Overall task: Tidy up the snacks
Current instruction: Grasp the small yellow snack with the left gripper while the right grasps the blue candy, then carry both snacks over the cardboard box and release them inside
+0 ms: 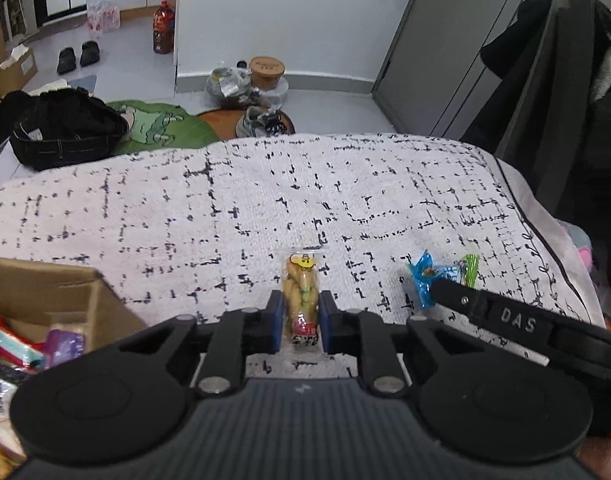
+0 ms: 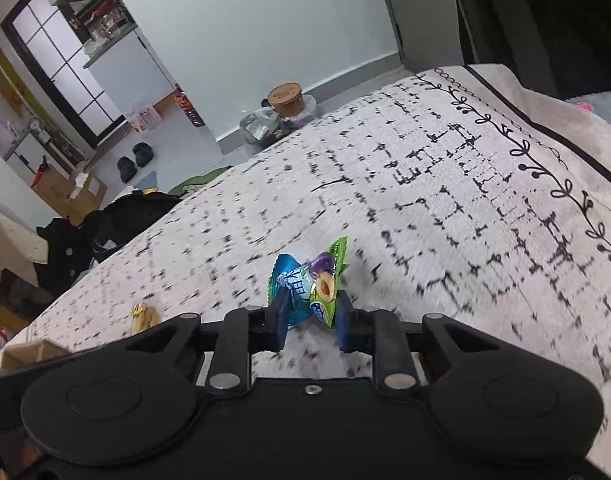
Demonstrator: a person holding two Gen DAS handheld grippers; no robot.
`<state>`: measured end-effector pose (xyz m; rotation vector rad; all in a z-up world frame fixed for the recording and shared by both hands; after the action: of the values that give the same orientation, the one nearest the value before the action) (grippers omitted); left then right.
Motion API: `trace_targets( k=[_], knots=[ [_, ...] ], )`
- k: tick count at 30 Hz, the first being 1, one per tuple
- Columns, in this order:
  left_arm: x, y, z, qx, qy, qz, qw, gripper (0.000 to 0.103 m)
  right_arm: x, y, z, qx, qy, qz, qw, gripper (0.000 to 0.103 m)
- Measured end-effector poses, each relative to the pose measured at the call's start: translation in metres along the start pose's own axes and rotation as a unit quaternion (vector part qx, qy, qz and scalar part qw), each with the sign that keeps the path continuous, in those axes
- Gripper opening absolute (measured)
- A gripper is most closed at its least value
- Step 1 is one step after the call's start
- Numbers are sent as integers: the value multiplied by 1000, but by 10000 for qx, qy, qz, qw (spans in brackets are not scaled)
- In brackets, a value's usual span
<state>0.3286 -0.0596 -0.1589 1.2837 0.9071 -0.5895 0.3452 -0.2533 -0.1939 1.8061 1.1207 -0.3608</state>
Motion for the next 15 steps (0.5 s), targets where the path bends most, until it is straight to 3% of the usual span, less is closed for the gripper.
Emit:
trace_targets(
  k=[15],
  knots=[
    [-62, -18, -25, 170, -275, 427, 9986, 17, -55, -22, -42, 4, 192, 313, 9993, 22]
  ],
)
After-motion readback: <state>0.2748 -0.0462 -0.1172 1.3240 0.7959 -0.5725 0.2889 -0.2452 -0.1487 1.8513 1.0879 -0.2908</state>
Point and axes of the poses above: each gripper's, at about its wrist camera, not at the fingertips, and x roughly the way its jaws point, z to its right, y to its top, the point moved 2 cm from there along x, roughly the way its jaws point, and after that the axes turned 11 degrees about y, right-handed, at the moved point
